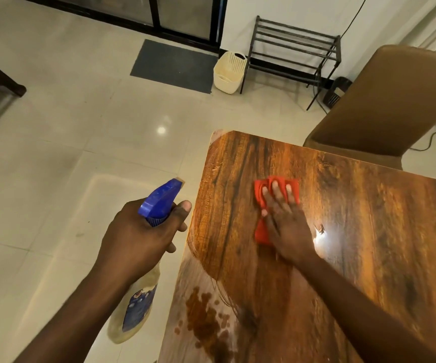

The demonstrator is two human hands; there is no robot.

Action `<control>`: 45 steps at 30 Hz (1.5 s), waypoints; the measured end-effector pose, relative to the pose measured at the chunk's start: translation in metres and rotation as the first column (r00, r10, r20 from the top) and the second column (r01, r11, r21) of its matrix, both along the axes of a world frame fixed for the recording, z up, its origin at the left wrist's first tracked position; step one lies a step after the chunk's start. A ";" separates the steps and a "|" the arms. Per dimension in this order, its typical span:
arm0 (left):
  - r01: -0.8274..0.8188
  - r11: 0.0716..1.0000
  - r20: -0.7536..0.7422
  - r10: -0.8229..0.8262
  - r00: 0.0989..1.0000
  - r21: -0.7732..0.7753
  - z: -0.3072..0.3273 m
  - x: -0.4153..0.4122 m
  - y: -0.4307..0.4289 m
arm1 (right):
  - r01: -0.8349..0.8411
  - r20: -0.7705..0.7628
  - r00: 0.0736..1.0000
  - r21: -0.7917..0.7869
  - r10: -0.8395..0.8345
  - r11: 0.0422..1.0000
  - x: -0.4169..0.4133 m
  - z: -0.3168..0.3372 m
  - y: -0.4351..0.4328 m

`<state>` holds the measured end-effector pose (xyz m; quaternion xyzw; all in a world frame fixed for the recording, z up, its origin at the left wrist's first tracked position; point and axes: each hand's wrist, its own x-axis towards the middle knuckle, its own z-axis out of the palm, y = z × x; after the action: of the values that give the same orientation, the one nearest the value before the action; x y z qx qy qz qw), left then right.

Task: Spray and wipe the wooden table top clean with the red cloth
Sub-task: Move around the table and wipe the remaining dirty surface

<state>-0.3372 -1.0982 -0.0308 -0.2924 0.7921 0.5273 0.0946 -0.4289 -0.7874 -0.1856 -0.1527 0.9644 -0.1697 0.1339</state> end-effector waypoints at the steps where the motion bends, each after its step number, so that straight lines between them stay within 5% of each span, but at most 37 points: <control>1: -0.001 1.000 0.000 0.001 1.000 0.000 -0.002 0.002 -0.001 | 0.054 -0.004 0.999 0.004 -0.054 0.999 -0.029 0.000 -0.011; 5: -0.012 1.000 0.012 0.012 1.000 0.001 -0.010 0.010 -0.005 | 0.092 -0.003 0.996 0.058 -0.092 0.994 -0.128 0.001 -0.073; 11: -0.021 1.000 0.011 0.021 1.000 -0.006 -0.017 0.026 -0.009 | -0.192 0.050 0.981 0.111 0.188 0.975 -0.157 0.001 -0.167; 21: 0.051 0.996 0.040 -0.048 0.998 -0.076 -0.001 0.085 -0.005 | -0.613 0.114 0.789 0.080 0.604 0.786 0.066 -0.007 -0.118; 28: 0.042 0.998 0.081 -0.039 0.996 -0.038 0.012 0.148 0.016 | -0.617 0.019 0.786 0.083 0.618 0.783 0.196 -0.002 -0.006; 31: 0.066 0.997 0.129 -0.062 0.990 -0.030 0.016 0.174 0.028 | -0.523 0.020 0.851 0.124 0.525 0.843 0.221 0.001 0.054; 35: 0.101 0.995 0.162 -0.096 0.982 -0.020 0.021 0.200 0.042 | -0.126 0.073 0.991 0.147 0.117 0.981 0.204 0.013 0.125; 40: 0.187 0.982 0.182 -0.185 0.966 0.002 0.026 0.223 0.057 | 0.364 0.075 0.925 0.107 -0.372 0.925 0.105 0.023 0.142; 43: 0.181 0.983 0.196 -0.175 0.965 -0.012 0.026 0.233 0.063 | 0.450 0.115 0.881 0.094 -0.458 0.888 0.052 0.027 0.105; 45: 0.174 0.985 0.193 -0.167 0.967 -0.019 0.025 0.238 0.066 | 0.364 0.126 0.917 0.127 -0.379 0.923 0.040 0.025 0.075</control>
<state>-0.0991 -1.0324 -0.0054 -0.2742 0.8108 0.4727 0.2098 -0.3887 -0.7127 -0.1608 0.0535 0.9705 -0.1538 0.1779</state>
